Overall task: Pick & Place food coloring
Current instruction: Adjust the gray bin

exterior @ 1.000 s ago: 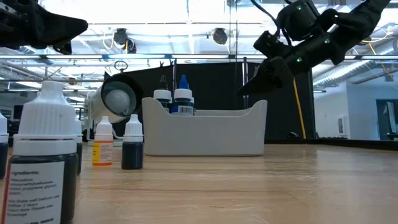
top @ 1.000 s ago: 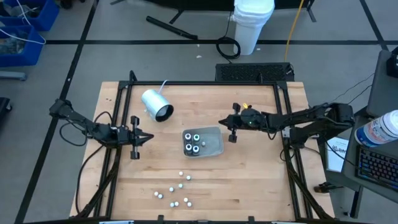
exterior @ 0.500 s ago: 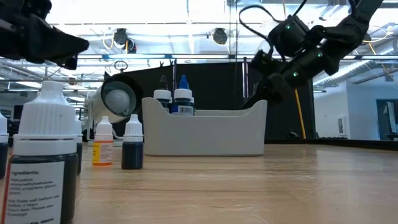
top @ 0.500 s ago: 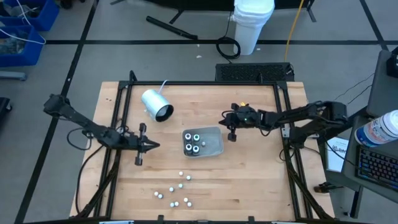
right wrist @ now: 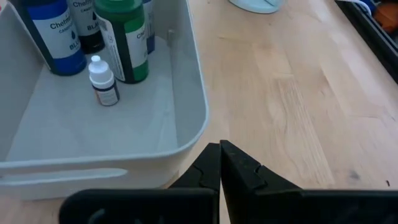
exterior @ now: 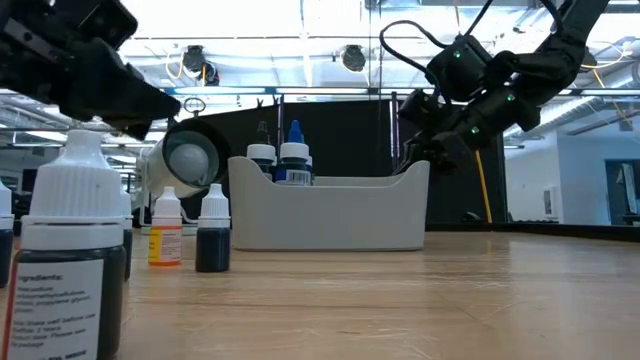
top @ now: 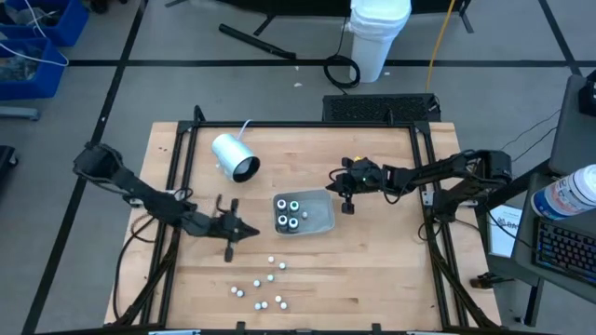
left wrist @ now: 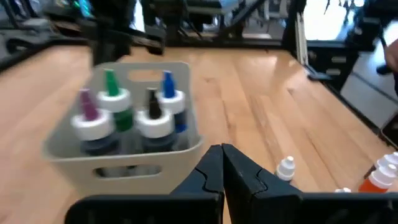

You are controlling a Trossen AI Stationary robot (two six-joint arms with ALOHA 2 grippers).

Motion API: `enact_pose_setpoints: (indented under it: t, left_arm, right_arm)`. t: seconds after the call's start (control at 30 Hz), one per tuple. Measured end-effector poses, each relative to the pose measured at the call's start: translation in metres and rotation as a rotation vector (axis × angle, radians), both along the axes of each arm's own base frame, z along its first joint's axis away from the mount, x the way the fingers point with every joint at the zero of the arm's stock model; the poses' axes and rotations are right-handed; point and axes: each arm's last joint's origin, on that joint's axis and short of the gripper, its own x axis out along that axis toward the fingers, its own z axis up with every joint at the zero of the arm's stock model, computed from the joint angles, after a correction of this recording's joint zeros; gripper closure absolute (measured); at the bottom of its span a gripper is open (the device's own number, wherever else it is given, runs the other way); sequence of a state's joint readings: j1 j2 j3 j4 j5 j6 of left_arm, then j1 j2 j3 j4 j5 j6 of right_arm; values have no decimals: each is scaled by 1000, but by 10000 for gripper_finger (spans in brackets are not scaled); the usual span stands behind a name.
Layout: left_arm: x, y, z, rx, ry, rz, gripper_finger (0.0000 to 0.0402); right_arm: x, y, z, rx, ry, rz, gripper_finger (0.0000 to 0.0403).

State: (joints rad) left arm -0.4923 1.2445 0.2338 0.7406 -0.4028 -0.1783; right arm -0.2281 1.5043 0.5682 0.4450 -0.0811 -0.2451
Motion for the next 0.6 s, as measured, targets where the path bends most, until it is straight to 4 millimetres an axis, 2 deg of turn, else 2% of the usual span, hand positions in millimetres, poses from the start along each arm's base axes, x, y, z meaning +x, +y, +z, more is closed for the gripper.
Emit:
enact_pose_setpoints:
  t: [0.27, 0.6]
  left_arm:
    - [38, -18, -10, 98, 88, -21, 397]
    - [64, -14, -27, 37, 167, -9, 397]
  right_arm:
    - [0, 0, 0, -1, 1, 3, 403]
    - [0, 0, -1, 12, 5, -3, 403]
